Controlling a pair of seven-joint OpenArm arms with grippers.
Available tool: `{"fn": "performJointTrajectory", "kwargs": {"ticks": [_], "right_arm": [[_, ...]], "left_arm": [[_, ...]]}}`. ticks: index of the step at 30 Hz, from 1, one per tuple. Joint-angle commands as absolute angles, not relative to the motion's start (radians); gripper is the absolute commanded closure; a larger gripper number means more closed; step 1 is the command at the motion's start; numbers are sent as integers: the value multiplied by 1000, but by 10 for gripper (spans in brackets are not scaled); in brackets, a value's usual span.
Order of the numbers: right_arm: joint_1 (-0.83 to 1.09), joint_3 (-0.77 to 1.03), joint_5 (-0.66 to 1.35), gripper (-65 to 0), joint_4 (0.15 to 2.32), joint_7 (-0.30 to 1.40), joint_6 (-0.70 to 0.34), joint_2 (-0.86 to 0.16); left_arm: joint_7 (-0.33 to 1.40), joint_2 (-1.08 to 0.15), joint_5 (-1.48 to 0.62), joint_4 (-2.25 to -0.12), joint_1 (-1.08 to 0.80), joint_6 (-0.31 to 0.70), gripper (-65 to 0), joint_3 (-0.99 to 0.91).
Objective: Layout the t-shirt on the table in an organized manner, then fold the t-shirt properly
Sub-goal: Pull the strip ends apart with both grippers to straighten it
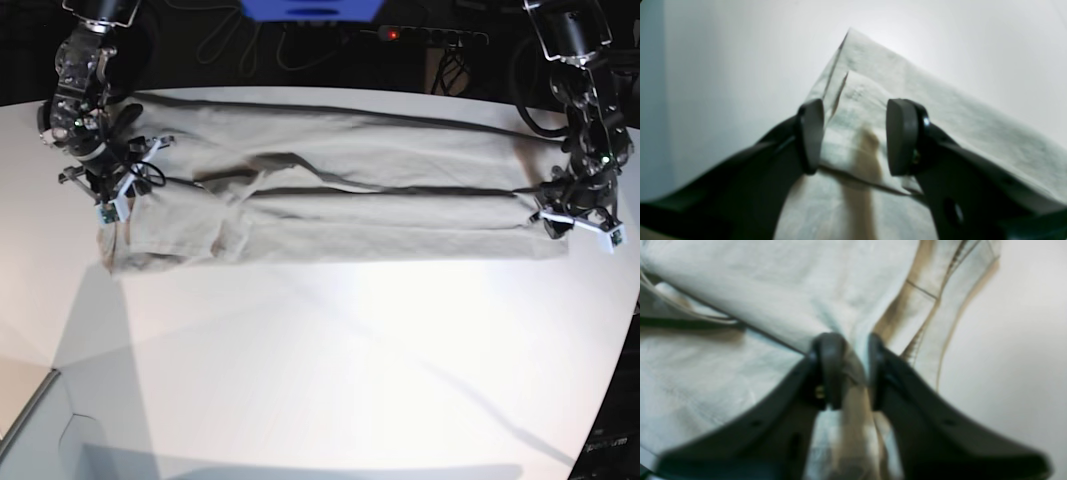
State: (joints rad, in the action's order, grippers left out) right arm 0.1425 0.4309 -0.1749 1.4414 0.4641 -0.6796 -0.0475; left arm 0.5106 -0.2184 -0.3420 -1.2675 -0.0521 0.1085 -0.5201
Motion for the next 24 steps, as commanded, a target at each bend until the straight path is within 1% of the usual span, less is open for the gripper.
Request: {"fn": "performJointTrajectory", "kwargs": {"ticks": [1,2,3,7,10,13,21,24], "right_arm": [[133,435,-163,-50,1455,449,-698,-58],[133,435,-163,-9,1455,447,-698,-58],[134,435,-163,0,1455,447,-698,-58],[140,435,-163,0,1465,443,-698,-58],[142,466,-163,0,1521,449,-698,-54],[148,496,-163,0,1584,450,-698,-27],[243,496,-165,0,1765,452,-698,8],[283,466,-163,0,1808,452,-698,27]], "left_arm": [[486,-232,-346,-1285,-42,110,-294,-524],[484,-232,-346,-1285,-42,110,-294,-524],[484,-232,-346,-1285,-42,110,-294,-524],[484,-232,-346,-1285,-42,110,-294,-524],[484,-234,-346,-1288,-42,110,-294,-524],[484,-234,-346,-1288,-41,110,-294,-524],[486,-232,-346,-1285,-38,110,-294,-524],[484,-231,-346,-1285,-38,110,-295,-524]]}}
